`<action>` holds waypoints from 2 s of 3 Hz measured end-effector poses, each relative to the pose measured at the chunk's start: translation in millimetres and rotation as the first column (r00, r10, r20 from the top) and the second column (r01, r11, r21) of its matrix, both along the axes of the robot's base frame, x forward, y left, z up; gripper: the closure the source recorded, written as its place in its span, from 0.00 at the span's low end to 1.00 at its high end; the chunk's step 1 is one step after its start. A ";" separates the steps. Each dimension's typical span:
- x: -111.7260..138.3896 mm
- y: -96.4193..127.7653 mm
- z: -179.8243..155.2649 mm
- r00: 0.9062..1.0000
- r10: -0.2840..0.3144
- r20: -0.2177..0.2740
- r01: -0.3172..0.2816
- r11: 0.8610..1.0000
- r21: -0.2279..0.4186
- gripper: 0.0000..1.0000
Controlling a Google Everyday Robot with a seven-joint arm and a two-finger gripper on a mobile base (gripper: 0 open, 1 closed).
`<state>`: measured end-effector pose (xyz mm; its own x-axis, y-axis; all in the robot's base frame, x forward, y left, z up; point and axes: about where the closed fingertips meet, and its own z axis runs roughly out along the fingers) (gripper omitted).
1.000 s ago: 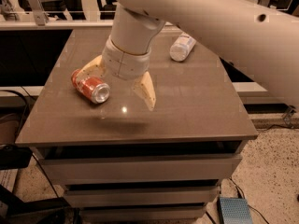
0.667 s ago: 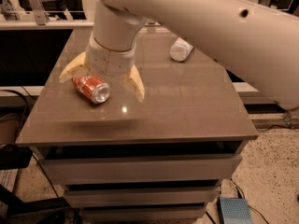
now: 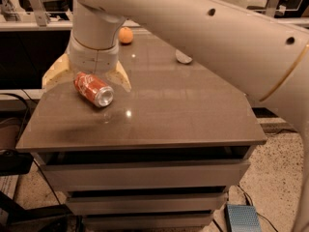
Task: Place coke can upright
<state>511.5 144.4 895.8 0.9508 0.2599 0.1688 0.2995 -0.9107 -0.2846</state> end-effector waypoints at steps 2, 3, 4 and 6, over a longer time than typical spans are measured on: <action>-0.1 0.6 0.1 0.999 0.035 0.013 -0.035 0.999 -0.002 0.00; 2.6 -0.6 -0.5 0.997 0.071 0.038 -0.071 0.997 -0.011 0.00; 28.2 -6.3 -3.2 0.986 0.137 0.097 -0.137 0.991 -0.007 0.00; 75.0 11.8 -18.1 0.941 0.309 0.136 -0.306 0.951 -0.041 0.00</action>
Offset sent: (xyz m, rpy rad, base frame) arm -0.0001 0.0005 0.0001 -0.0023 -0.0133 0.0354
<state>586.5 156.2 877.7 0.7914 0.5405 0.2854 0.6012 -0.7726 -0.2039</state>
